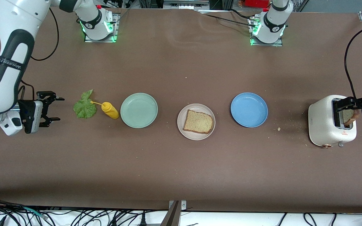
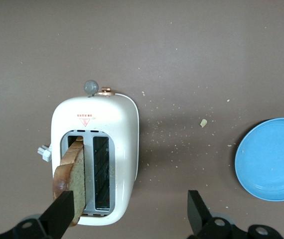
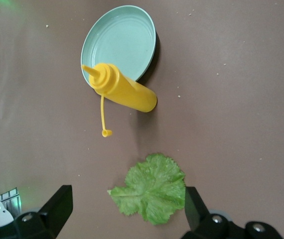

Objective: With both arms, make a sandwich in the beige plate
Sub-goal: 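Move the right gripper over the green lettuce leaf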

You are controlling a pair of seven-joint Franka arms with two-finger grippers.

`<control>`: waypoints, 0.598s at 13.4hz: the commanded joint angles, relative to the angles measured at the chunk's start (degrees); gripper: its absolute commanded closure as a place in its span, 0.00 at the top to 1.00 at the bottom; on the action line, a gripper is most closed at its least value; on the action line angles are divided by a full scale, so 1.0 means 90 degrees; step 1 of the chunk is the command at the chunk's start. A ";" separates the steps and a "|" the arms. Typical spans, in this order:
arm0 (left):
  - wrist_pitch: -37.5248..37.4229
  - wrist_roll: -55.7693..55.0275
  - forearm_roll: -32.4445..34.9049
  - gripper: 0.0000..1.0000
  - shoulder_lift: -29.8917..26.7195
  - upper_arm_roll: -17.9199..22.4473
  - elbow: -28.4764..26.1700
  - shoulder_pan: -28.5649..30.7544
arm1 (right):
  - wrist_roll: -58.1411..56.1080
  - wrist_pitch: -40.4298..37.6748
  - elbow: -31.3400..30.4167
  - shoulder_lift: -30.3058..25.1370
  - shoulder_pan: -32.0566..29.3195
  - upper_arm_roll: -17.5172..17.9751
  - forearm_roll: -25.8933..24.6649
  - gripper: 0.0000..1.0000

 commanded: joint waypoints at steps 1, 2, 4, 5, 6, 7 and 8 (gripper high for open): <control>0.0274 0.0193 0.0122 1.00 -0.0112 -0.0045 -0.0247 0.0125 | 0.0017 -0.0072 0.0009 0.0082 -0.0095 -0.0088 -0.0029 1.00; 0.0323 0.0202 0.0122 1.00 -0.0112 -0.0045 -0.0257 0.0183 | 0.0037 -0.0072 0.0009 0.0073 -0.0066 -0.0088 -0.0029 1.00; 0.0469 0.0212 0.0122 1.00 -0.0112 -0.0045 -0.0354 0.0232 | 0.0047 -0.0082 0.0019 0.0072 -0.0085 -0.0098 -0.0010 1.00; 0.0548 0.0251 0.0122 1.00 -0.0112 -0.0045 -0.0442 0.0261 | 0.0115 -0.0082 0.0019 0.0072 -0.0085 -0.0107 0.0058 1.00; 0.0635 0.0406 0.0122 1.00 -0.0112 -0.0045 -0.0472 0.0320 | 0.0386 -0.0101 0.0029 0.0063 -0.0037 -0.0127 0.0098 1.00; 0.0675 0.0543 0.0122 1.00 -0.0102 -0.0045 -0.0472 0.0378 | 0.0824 -0.0053 0.0048 -0.0063 0.0022 -0.0030 0.0079 1.00; 0.0714 0.0564 0.0122 1.00 -0.0092 -0.0045 -0.0472 0.0427 | 0.1331 -0.0023 0.0048 -0.0374 -0.0055 0.0367 -0.0212 1.00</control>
